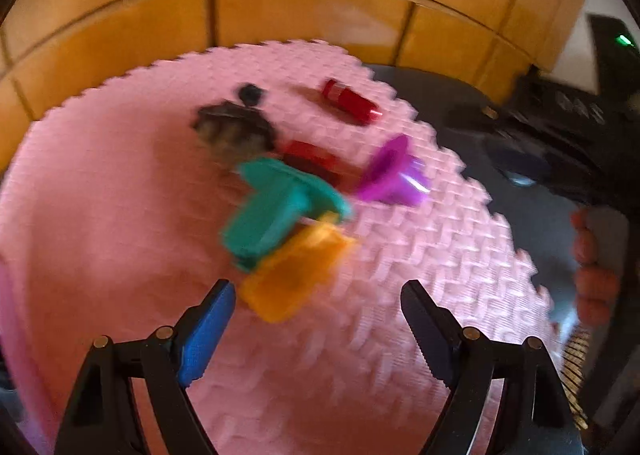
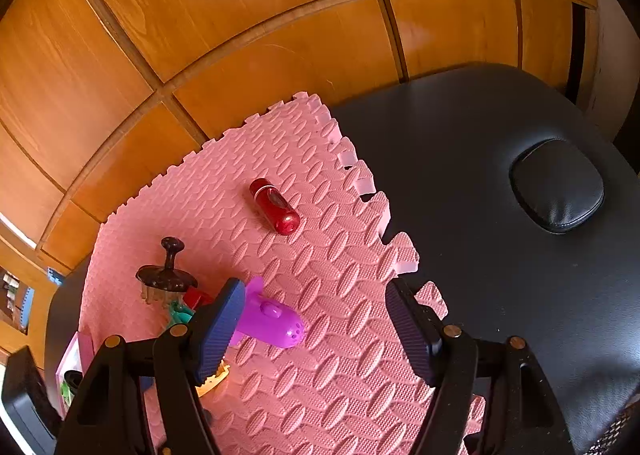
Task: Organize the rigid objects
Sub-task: 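Grasp the yellow plastic piece with the left tool while the right tool reaches the purple toy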
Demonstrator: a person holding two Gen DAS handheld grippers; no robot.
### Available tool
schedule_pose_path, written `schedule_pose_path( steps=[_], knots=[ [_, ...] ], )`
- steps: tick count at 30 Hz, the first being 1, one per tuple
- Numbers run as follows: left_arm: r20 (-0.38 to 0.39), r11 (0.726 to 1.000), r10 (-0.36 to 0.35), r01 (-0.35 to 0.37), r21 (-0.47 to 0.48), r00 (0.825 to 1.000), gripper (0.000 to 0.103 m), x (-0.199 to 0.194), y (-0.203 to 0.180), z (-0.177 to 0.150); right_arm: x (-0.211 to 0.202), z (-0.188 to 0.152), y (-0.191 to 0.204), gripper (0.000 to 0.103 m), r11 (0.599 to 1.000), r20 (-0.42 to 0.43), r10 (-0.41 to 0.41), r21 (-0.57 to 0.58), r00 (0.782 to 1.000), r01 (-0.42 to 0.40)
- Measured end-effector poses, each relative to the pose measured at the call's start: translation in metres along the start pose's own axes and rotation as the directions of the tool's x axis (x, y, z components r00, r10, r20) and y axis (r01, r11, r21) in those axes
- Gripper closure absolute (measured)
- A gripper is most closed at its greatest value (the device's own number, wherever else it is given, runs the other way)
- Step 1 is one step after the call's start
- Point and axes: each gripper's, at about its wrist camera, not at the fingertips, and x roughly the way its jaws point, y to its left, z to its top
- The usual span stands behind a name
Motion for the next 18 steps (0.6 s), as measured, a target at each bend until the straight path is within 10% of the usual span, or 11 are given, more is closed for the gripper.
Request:
schedule_pose_path(
  steps=[6, 18],
  knots=[
    [-0.003, 0.993, -0.115, 0.115, 0.037, 0.993, 0.019, -0.007, -0.013, -0.010, -0.002, 0.001, -0.002, 0.030, 1.000, 0.002, 0.018, 0.014, 1.000, -0.018],
    [-0.040, 0.998, 0.012, -0.015, -0.066, 0.999, 0.039, 0.012, 0.010, 0.009, -0.002, 0.000, 0.000, 0.029, 1.000, -0.010, 0.025, 0.015, 1.000, -0.025]
  ],
)
